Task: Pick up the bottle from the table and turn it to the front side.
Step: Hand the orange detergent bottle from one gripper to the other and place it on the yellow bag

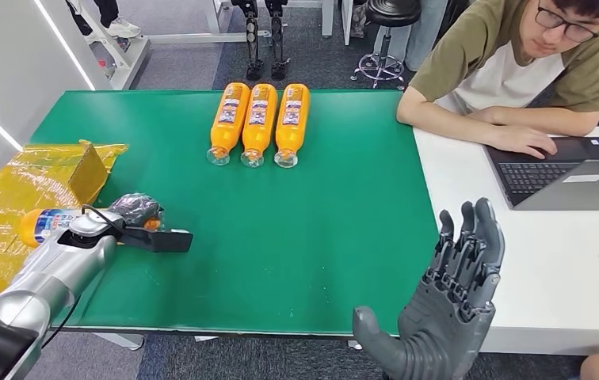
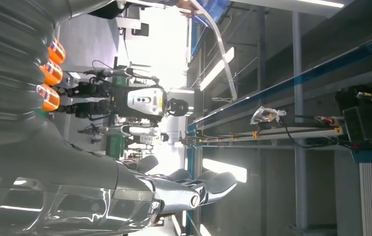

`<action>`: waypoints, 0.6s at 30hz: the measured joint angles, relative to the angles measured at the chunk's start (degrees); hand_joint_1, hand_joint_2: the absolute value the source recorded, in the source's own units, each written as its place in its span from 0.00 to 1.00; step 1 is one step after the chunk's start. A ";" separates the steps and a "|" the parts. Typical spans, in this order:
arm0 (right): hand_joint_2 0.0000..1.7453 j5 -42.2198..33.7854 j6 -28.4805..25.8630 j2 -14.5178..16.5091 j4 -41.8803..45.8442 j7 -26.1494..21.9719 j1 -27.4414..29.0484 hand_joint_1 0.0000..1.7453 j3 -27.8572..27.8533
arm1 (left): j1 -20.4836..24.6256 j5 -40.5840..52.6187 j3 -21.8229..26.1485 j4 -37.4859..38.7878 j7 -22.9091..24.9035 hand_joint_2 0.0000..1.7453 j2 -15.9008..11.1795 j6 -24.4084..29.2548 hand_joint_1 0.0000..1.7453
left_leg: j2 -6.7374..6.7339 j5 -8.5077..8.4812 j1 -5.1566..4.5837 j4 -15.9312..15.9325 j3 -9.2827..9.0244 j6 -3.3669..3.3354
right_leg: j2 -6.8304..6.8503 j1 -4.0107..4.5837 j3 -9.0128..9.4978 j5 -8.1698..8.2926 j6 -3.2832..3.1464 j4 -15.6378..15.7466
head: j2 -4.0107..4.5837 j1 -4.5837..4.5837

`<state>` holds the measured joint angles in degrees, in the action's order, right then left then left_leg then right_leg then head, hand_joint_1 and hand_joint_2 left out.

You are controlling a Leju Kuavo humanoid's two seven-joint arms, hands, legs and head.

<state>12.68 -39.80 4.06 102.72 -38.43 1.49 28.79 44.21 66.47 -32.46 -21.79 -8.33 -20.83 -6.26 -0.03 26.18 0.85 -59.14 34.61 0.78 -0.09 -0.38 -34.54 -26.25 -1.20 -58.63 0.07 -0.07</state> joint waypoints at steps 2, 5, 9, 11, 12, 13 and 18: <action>1.00 -0.37 0.00 -0.01 -0.06 -0.44 0.00 0.00 0.00 | 0.05 0.04 0.00 0.10 0.24 1.00 -0.32 -0.07 0.93 | -0.02 0.00 0.00 0.00 0.00 0.00 | -0.02 0.00 -0.01 0.01 -0.01 -0.01 | 0.00 0.00; 1.00 -0.61 0.00 -0.03 -0.13 -0.67 -0.01 0.00 0.01 | 0.16 -0.04 0.00 0.27 0.27 1.00 -0.73 -0.57 0.22 | -0.01 0.00 0.00 0.00 0.00 0.00 | -0.02 0.00 -0.01 0.01 -0.01 0.00 | 0.00 -0.01; 1.00 -0.62 0.00 -0.09 -0.16 -0.56 0.00 0.00 0.09 | 0.26 -0.49 0.01 0.44 0.26 1.00 -1.14 -0.94 0.00 | -0.02 0.00 -0.01 0.00 0.00 0.00 | -0.03 0.00 -0.02 0.00 -0.01 0.00 | 0.00 0.01; 1.00 -0.78 0.00 -0.21 -0.16 -0.69 0.06 0.00 0.15 | 0.26 -1.19 0.04 0.46 0.07 1.00 -1.19 -0.64 0.00 | -0.02 0.00 -0.01 0.00 0.00 0.00 | -0.03 0.00 -0.01 0.00 -0.01 0.00 | 0.00 0.01; 1.00 -0.93 0.00 -0.30 -0.16 -0.87 0.16 0.00 0.17 | 0.25 -1.63 0.09 0.46 -0.13 1.00 -1.20 -0.55 0.00 | -0.01 0.00 -0.01 0.00 0.00 0.00 | -0.02 0.00 -0.01 0.00 0.00 0.00 | 0.00 0.01; 1.00 -1.08 0.00 -0.38 -0.16 -1.06 0.32 0.00 0.19 | 0.25 -2.06 0.16 0.46 -0.45 1.00 -1.20 -0.49 0.00 | -0.01 0.00 -0.01 0.00 0.00 0.00 | -0.02 0.00 -0.01 0.00 0.00 0.00 | 0.00 0.00; 1.00 -1.08 0.00 -0.86 -0.05 -1.20 1.27 0.00 0.17 | 0.20 -3.30 0.51 0.46 -2.21 1.00 -1.21 -0.27 0.00 | -0.01 0.00 -0.01 0.00 0.00 0.00 | -0.02 0.00 0.00 0.00 0.00 0.00 | 0.00 0.00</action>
<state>11.60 -39.80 3.20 102.67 -39.63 2.76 28.96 44.42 63.17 -31.94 -21.33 -10.54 -22.05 -6.54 -0.04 26.19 0.83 -59.14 34.61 0.79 -0.11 -0.38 -34.54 -26.25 -1.20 -58.63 0.07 -0.07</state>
